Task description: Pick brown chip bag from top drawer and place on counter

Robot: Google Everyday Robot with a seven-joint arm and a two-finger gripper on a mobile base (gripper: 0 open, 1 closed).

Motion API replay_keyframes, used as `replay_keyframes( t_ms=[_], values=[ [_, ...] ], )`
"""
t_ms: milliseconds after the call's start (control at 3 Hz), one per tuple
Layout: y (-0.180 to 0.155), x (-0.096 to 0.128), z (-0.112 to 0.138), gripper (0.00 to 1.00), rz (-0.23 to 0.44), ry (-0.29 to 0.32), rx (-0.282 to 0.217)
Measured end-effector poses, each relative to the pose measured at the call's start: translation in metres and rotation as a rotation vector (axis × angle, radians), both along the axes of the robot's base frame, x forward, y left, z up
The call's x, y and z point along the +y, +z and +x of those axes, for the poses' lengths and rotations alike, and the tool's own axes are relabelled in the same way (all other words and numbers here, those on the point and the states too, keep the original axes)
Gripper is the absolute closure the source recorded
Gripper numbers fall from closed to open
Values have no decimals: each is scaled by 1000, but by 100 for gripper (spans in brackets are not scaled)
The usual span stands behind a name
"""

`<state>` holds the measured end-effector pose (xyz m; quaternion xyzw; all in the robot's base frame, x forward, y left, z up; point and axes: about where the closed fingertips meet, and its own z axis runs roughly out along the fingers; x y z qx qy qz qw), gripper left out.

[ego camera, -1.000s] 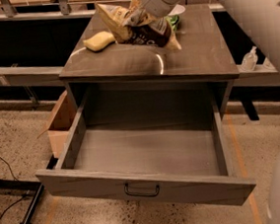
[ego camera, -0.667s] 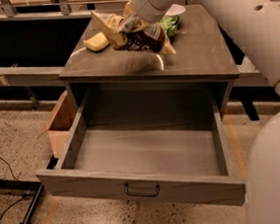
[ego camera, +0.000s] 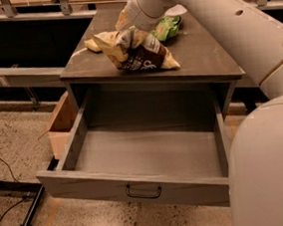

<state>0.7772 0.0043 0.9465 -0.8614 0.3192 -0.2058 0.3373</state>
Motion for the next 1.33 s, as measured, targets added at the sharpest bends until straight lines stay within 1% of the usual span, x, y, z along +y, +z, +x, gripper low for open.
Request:
replay_keyframes(
  t_ms=[333,667,1000,1333],
  values=[
    [-7,-22,-8,0,-38,-32,37],
    [-10,-63,-20,0,-65,-104,62],
    [-7,-119,-38,0,-79,-210,80],
    [-7,-155,-54,0,-85,-273,96]
  ],
)
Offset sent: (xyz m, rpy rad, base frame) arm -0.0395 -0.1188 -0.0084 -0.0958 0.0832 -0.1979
